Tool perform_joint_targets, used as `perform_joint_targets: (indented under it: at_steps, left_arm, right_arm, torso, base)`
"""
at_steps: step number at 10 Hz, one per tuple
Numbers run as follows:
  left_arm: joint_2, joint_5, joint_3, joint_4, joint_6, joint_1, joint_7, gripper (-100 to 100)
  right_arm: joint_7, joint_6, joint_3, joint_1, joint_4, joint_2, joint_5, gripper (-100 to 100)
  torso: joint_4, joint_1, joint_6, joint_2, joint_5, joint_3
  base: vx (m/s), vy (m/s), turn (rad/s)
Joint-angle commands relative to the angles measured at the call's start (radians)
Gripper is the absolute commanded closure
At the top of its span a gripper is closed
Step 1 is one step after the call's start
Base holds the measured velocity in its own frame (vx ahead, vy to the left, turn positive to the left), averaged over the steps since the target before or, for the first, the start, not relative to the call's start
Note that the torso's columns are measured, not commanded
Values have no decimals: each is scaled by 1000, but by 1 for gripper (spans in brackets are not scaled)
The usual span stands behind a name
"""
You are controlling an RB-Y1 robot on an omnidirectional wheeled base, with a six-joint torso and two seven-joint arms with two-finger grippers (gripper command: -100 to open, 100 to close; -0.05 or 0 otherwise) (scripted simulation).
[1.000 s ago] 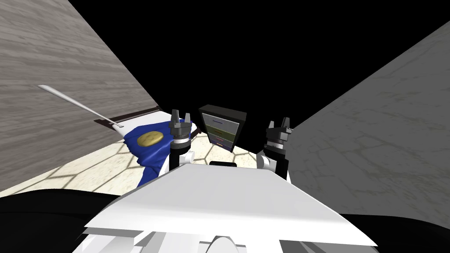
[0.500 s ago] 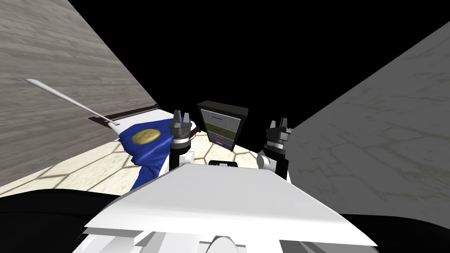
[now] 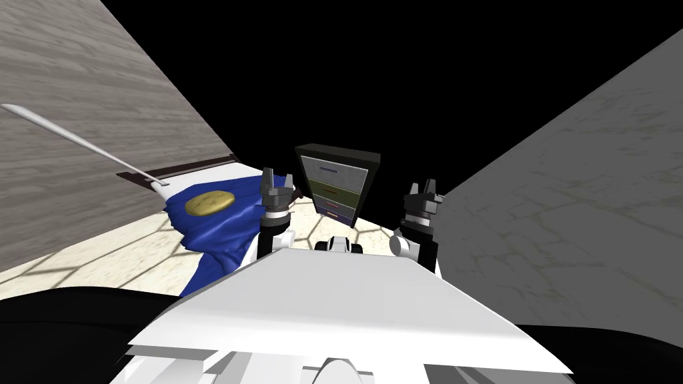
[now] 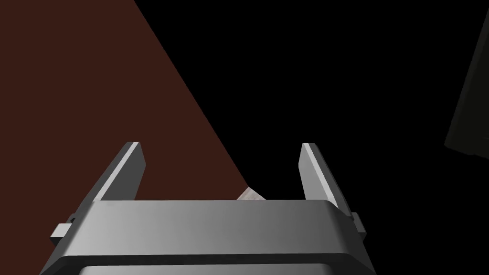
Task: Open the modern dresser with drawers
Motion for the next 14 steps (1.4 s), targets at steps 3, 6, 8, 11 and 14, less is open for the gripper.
perform_joint_targets:
  at_steps: [3,6,8,11,14]
  left_arm:
    - [59,-5,-5,99,-32,-9,-20,-100]
    - [81,-12,-13,177,-59,-12,-38,-100]
    - [89,-17,-19,235,-79,-14,-52,-100]
    - [96,-25,-30,324,-111,-18,-74,-100]
    - [98,-32,-37,399,-134,-22,-91,-100]
  right_arm:
    - [0,0,0,0,0,0,0,0]
    - [0,0,0,0,0,0,0,0]
    - [0,0,0,0,0,0,0,0]
    - [0,0,0,0,0,0,0,0]
    - [0,0,0,0,0,0,0,0]
  torso:
    - [4,0,0,5,0,-5]
    - [4,0,0,5,0,-5]
    - [4,0,0,4,0,-5]
    - [4,0,0,5,0,-5]
    - [5,1,0,6,0,-4]
  base:
    - [55,-12,-29]
    - [70,-13,-41]
    - [79,-17,-44]
    - [80,-13,-50]
    - [69,-5,-32]
